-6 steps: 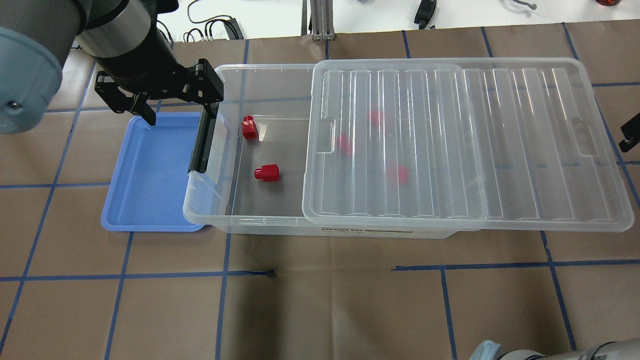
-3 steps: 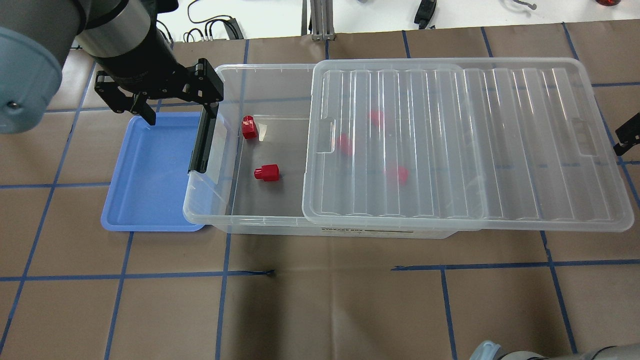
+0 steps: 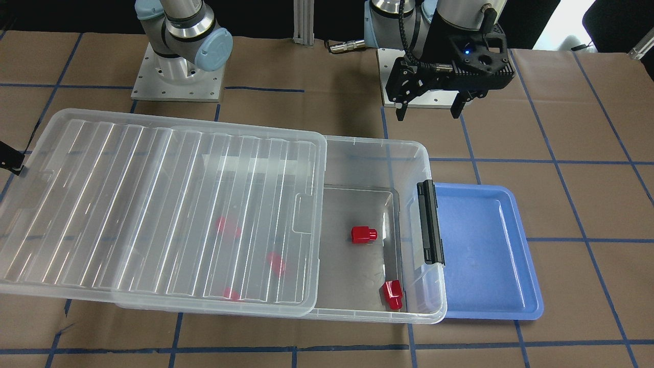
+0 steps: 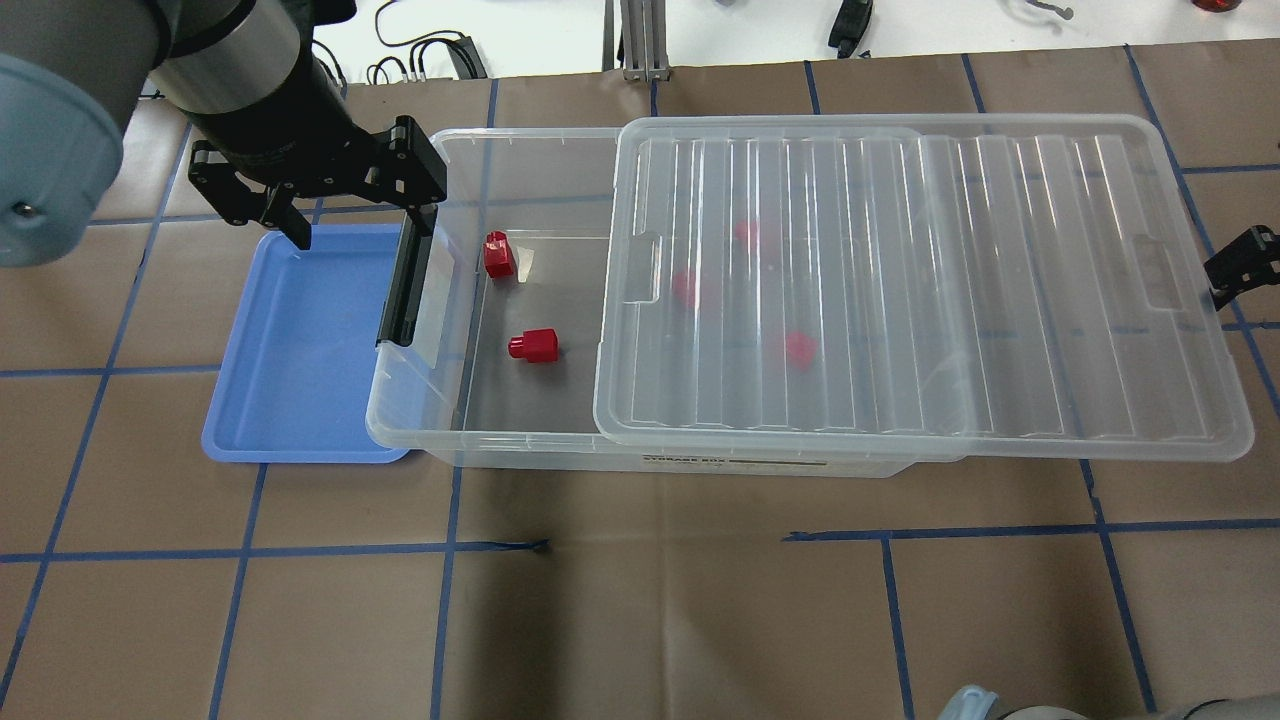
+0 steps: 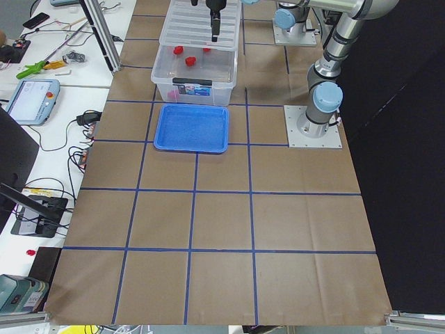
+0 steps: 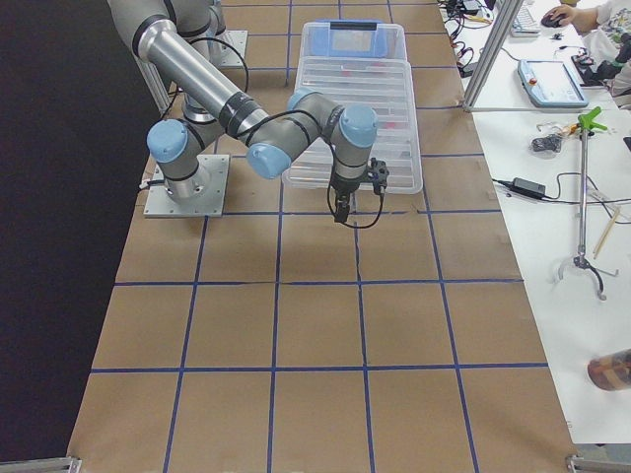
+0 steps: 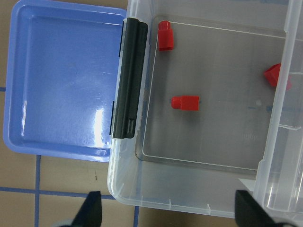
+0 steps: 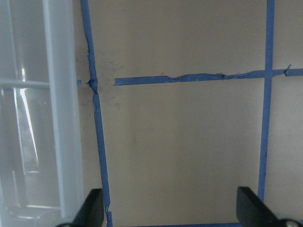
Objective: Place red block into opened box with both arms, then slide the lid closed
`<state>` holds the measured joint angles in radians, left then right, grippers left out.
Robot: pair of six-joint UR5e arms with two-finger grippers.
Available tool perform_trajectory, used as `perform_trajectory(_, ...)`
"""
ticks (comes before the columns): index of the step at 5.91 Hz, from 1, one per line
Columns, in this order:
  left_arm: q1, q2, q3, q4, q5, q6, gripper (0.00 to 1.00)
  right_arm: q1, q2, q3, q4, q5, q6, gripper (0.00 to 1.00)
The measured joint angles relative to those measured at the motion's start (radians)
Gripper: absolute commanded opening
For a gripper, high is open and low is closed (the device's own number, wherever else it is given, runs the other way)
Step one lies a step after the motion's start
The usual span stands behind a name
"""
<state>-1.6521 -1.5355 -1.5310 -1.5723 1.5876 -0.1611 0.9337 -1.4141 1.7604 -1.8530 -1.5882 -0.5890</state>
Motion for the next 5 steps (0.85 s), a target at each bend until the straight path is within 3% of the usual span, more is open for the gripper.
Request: perform_trajectory(5,0.0,0.0,0.0,0.002,0.0,-0.001,0.98,0.091,-0.022,0.008,0.001,0.011,0.119,1.0)
